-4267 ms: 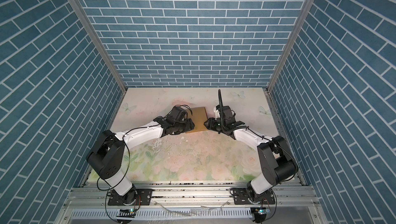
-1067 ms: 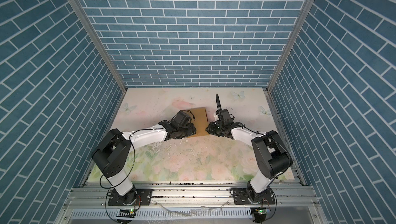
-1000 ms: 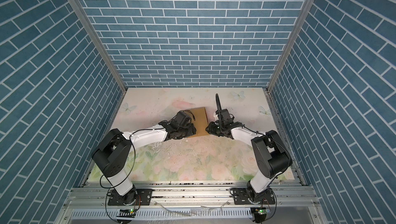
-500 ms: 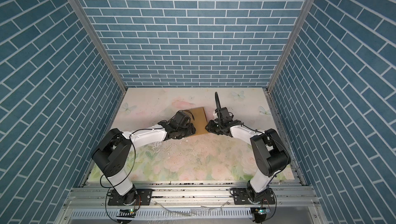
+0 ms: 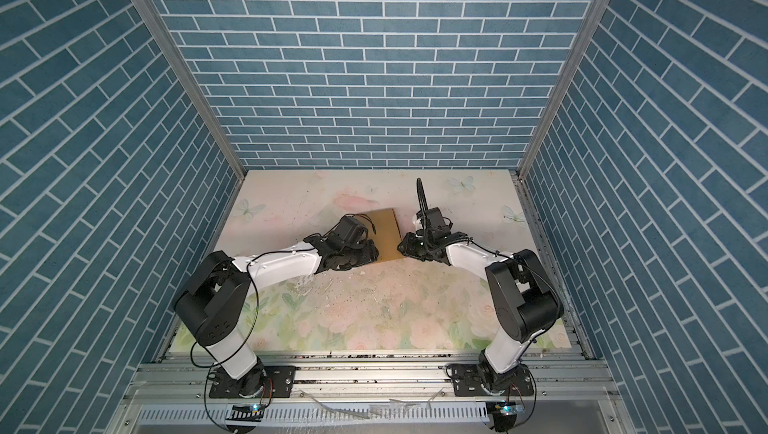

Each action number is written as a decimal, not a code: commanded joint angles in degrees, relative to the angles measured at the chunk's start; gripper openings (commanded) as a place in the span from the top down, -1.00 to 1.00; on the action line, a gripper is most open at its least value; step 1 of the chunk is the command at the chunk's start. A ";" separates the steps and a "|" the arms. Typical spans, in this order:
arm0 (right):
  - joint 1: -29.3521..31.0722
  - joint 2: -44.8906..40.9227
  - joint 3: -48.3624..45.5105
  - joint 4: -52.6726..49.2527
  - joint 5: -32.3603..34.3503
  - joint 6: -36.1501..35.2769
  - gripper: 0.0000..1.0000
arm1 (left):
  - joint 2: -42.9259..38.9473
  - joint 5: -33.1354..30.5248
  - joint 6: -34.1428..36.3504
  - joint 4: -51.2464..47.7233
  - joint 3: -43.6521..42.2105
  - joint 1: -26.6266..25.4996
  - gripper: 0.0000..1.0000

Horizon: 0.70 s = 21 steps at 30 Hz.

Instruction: Fold the paper box

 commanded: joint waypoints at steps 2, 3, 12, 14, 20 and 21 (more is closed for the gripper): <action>0.71 1.48 1.64 -0.12 -2.34 -1.17 0.32 | 0.17 1.74 0.71 2.00 -1.14 -0.12 -0.40; 0.73 1.67 1.71 -0.12 -2.34 -1.17 0.32 | 0.18 1.75 0.74 2.07 -1.38 -0.06 -0.40; 0.69 3.77 1.87 0.50 -2.17 -1.43 0.34 | 0.67 1.66 0.76 2.53 -3.10 0.32 -0.40; 0.74 4.09 1.86 0.67 -2.08 -1.43 0.34 | 0.84 1.75 0.83 2.53 -3.11 0.41 -0.40; 0.71 4.58 2.04 0.77 -2.16 -1.61 0.35 | 1.08 1.77 1.07 2.26 -2.92 0.83 -0.40; 0.71 4.61 2.15 0.76 -2.17 -1.61 0.35 | 0.91 1.94 1.08 2.26 -2.92 0.89 -0.40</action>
